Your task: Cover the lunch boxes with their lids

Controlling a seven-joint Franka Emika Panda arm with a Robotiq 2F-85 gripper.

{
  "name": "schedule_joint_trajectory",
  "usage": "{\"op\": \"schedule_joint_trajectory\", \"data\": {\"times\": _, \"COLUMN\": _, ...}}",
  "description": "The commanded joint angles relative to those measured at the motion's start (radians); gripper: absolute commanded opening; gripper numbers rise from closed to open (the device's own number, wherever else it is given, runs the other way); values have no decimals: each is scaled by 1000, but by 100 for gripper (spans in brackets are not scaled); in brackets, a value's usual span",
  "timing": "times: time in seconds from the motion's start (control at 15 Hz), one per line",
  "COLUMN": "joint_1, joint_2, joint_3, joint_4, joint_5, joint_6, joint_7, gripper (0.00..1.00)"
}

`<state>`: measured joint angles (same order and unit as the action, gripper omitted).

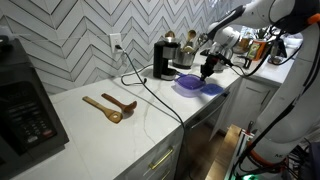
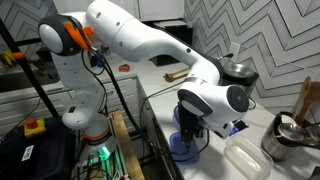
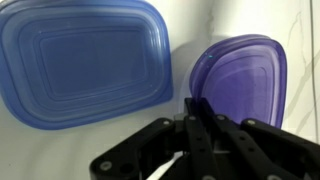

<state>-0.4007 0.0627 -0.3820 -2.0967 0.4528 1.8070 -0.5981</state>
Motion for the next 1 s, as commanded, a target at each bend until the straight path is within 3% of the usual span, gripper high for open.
{"op": "schedule_joint_trajectory", "data": {"times": 0.0, "joint_1": -9, "joint_2": 6, "joint_3": 1, "joint_4": -13, "joint_5": 20, "joint_6": 24, "joint_7": 3, "gripper": 2}}
{"op": "schedule_joint_trajectory", "data": {"times": 0.93, "joint_1": -4, "joint_2": -9, "joint_3": 9, "joint_4": -24, "joint_5": 37, "joint_6": 30, "joint_7": 10, "gripper": 2}}
